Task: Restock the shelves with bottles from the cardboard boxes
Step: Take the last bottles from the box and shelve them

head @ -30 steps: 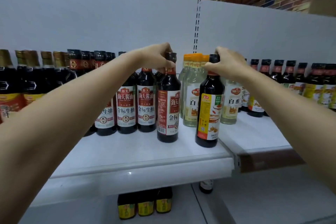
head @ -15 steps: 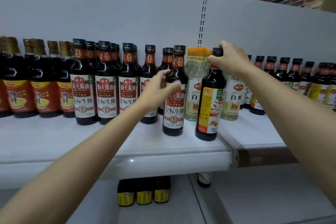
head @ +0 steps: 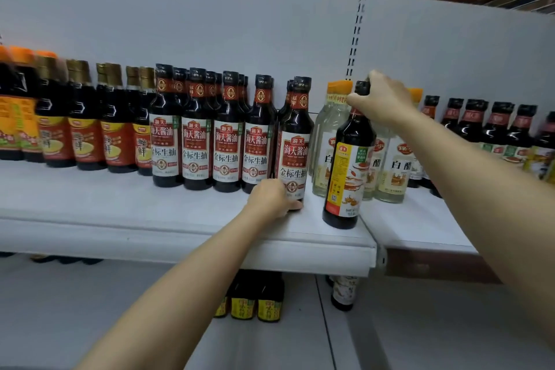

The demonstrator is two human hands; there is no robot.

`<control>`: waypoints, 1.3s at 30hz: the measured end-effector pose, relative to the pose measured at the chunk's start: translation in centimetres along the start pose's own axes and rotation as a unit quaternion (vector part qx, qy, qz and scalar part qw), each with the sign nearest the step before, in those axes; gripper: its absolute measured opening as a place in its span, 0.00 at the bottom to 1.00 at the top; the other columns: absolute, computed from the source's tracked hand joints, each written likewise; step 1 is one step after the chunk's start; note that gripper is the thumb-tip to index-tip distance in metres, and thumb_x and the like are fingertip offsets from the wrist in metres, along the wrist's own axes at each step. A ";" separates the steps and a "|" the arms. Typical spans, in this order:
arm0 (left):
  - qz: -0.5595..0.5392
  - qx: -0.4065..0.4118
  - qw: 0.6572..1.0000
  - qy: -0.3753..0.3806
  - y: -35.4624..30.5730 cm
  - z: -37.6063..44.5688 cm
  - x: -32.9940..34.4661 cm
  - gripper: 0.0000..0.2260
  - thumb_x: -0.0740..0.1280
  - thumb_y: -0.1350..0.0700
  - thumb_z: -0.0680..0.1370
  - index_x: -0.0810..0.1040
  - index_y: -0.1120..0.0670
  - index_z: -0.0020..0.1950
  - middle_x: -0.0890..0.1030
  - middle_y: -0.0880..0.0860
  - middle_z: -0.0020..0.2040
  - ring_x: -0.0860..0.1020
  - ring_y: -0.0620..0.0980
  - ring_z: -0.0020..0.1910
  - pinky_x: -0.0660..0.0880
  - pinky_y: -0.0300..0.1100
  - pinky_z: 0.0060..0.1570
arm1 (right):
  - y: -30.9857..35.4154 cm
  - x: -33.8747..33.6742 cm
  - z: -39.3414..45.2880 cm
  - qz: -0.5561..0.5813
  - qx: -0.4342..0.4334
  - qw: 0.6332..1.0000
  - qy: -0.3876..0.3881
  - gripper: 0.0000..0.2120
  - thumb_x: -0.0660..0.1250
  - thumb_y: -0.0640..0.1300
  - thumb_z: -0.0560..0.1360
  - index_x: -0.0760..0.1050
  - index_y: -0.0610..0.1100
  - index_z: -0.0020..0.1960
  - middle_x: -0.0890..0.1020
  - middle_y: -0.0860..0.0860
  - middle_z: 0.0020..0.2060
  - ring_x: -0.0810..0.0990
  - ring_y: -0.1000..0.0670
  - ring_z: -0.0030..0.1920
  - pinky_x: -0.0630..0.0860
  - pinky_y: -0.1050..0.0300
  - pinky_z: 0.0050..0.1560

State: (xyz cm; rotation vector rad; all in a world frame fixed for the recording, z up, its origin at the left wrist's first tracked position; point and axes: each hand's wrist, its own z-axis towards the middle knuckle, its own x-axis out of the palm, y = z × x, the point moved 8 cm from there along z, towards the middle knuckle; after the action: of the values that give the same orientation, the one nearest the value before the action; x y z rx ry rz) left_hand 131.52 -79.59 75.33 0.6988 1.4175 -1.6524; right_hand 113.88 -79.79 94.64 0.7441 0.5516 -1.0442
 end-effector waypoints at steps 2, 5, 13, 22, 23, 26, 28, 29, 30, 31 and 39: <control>0.039 -0.019 0.999 -0.004 -0.1 0.5 0.3 0.24 0.68 0.44 0.75 0.74 0.60 0.63 0.76 0.58 0.60 0.74 0.56 0.59 0.71 0.44 0.54 | 0.0 0.0 0.0 -0.001 -0.002 1.000 0.003 0.15 0.64 0.52 0.76 0.66 0.42 0.53 0.75 0.45 0.43 0.73 0.44 0.44 0.69 0.50 0.41; 0.051 -0.041 0.998 0.002 0.2 1.7 0.7 0.25 0.68 0.43 0.75 0.74 0.61 0.61 0.77 0.58 0.58 0.75 0.56 0.57 0.72 0.44 0.51 | -0.2 0.1 0.3 0.002 -0.003 1.000 0.004 0.16 0.64 0.52 0.75 0.67 0.42 0.54 0.76 0.45 0.44 0.75 0.43 0.46 0.70 0.49 0.42; 0.066 -0.070 0.995 0.000 1.1 3.5 0.7 0.23 0.67 0.44 0.76 0.74 0.61 0.62 0.77 0.59 0.58 0.76 0.58 0.56 0.74 0.48 0.55 | -0.4 0.4 0.8 0.002 -0.006 1.000 -0.003 0.20 0.65 0.53 0.75 0.68 0.41 0.59 0.75 0.45 0.46 0.74 0.43 0.47 0.69 0.51 0.41; 0.136 -0.062 0.989 -0.019 0.6 4.2 0.6 0.23 0.64 0.43 0.78 0.73 0.61 0.62 0.77 0.58 0.57 0.77 0.57 0.56 0.73 0.46 0.49 | -0.5 0.4 0.9 0.005 -0.010 1.000 -0.007 0.20 0.65 0.53 0.75 0.68 0.40 0.59 0.75 0.45 0.46 0.74 0.44 0.46 0.68 0.51 0.41; 0.144 -0.060 0.988 -0.021 0.5 4.2 0.6 0.23 0.64 0.43 0.78 0.73 0.61 0.62 0.77 0.58 0.57 0.77 0.57 0.56 0.73 0.45 0.48 | -0.5 0.4 0.9 0.005 -0.009 1.000 -0.007 0.19 0.65 0.53 0.75 0.68 0.41 0.59 0.75 0.45 0.45 0.74 0.44 0.45 0.68 0.52 0.41; 0.156 -0.050 0.986 -0.019 0.3 4.1 0.6 0.23 0.63 0.43 0.78 0.72 0.62 0.63 0.77 0.59 0.58 0.76 0.57 0.57 0.71 0.45 0.47 | -0.5 0.4 0.7 0.007 -0.002 1.000 -0.005 0.18 0.65 0.53 0.75 0.68 0.41 0.58 0.75 0.46 0.45 0.73 0.44 0.45 0.68 0.51 0.41; 0.160 -0.044 0.986 -0.005 0.2 4.0 0.5 0.23 0.63 0.43 0.78 0.73 0.62 0.62 0.77 0.58 0.56 0.76 0.56 0.55 0.72 0.44 0.46 | -0.5 0.3 0.6 0.012 0.000 1.000 -0.005 0.18 0.65 0.52 0.75 0.68 0.41 0.56 0.75 0.46 0.45 0.73 0.45 0.45 0.69 0.52 0.40; 0.161 -0.038 0.986 0.006 0.0 4.0 0.5 0.23 0.63 0.43 0.78 0.73 0.61 0.62 0.76 0.57 0.52 0.76 0.55 0.51 0.72 0.44 0.45 | -0.5 0.2 0.5 0.015 0.001 1.000 -0.005 0.17 0.66 0.52 0.75 0.69 0.41 0.55 0.75 0.46 0.44 0.73 0.45 0.44 0.69 0.52 0.40; 0.161 -0.028 0.986 0.021 -0.4 4.0 0.6 0.22 0.63 0.43 0.78 0.73 0.61 0.60 0.75 0.56 0.49 0.75 0.54 0.48 0.72 0.42 0.44 | -0.5 0.2 0.6 0.019 0.001 1.000 -0.006 0.16 0.66 0.52 0.75 0.68 0.42 0.54 0.75 0.46 0.44 0.73 0.46 0.44 0.69 0.52 0.40; 0.153 -0.015 0.987 0.040 -0.8 3.9 0.7 0.20 0.64 0.45 0.78 0.74 0.61 0.59 0.74 0.54 0.45 0.75 0.52 0.44 0.73 0.41 0.41 | -0.6 0.2 0.4 0.029 0.004 1.000 -0.008 0.16 0.66 0.53 0.74 0.68 0.42 0.53 0.75 0.47 0.43 0.73 0.46 0.44 0.70 0.52 0.40; -0.110 0.046 0.968 0.219 -5.1 0.5 2.8 0.15 0.71 0.57 0.74 0.71 0.59 0.57 0.77 0.52 0.45 0.77 0.50 0.44 0.78 0.42 0.46 | -2.7 3.3 -3.1 0.053 0.041 0.998 -0.014 0.29 0.60 0.70 0.72 0.76 0.44 0.51 0.80 0.45 0.50 0.79 0.44 0.51 0.77 0.46 0.52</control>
State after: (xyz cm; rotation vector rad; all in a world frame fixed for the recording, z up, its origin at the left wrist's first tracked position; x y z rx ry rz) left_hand 125.80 -80.63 75.66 1.0405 1.7891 -1.8158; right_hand 112.61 -80.08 89.50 0.8211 0.4424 -0.9815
